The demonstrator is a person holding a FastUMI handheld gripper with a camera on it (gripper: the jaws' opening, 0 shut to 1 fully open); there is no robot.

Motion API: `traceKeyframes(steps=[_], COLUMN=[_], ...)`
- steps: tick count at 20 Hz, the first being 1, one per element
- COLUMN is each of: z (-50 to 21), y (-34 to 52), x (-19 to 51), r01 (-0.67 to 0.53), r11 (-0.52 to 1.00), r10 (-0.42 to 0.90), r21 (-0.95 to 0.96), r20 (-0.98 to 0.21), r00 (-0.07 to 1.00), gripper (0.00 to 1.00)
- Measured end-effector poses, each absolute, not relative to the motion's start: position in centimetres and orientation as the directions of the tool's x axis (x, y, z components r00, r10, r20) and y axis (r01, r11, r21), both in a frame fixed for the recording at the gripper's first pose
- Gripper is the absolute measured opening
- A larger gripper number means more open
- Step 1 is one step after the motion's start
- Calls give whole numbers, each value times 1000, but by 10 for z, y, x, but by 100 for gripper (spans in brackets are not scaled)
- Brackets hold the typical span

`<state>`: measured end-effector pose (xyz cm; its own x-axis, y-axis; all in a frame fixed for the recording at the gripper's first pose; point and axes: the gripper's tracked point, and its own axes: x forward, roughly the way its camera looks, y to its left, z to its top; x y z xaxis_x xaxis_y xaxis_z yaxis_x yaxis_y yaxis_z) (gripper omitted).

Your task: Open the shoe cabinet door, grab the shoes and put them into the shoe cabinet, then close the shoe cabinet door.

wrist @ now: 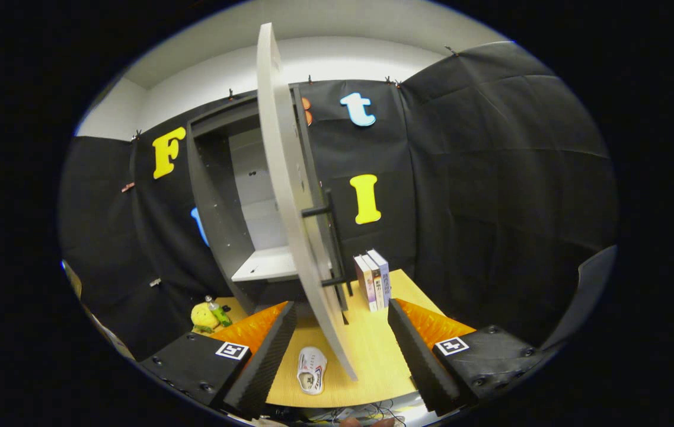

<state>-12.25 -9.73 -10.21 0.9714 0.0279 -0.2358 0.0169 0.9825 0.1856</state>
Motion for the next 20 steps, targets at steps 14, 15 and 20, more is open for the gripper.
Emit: traceKeyframes(steps=[14,15,20], z=[-268,-285,-377], y=[58,66,80], x=[-108,-101,-79], r01=[-227,-227,-188], r11=[954,952,961], r10=[295,301,272], r21=[198,208,204], r20=[-464,-476,-563], r00=[835,826,780], gripper=[99,99,99])
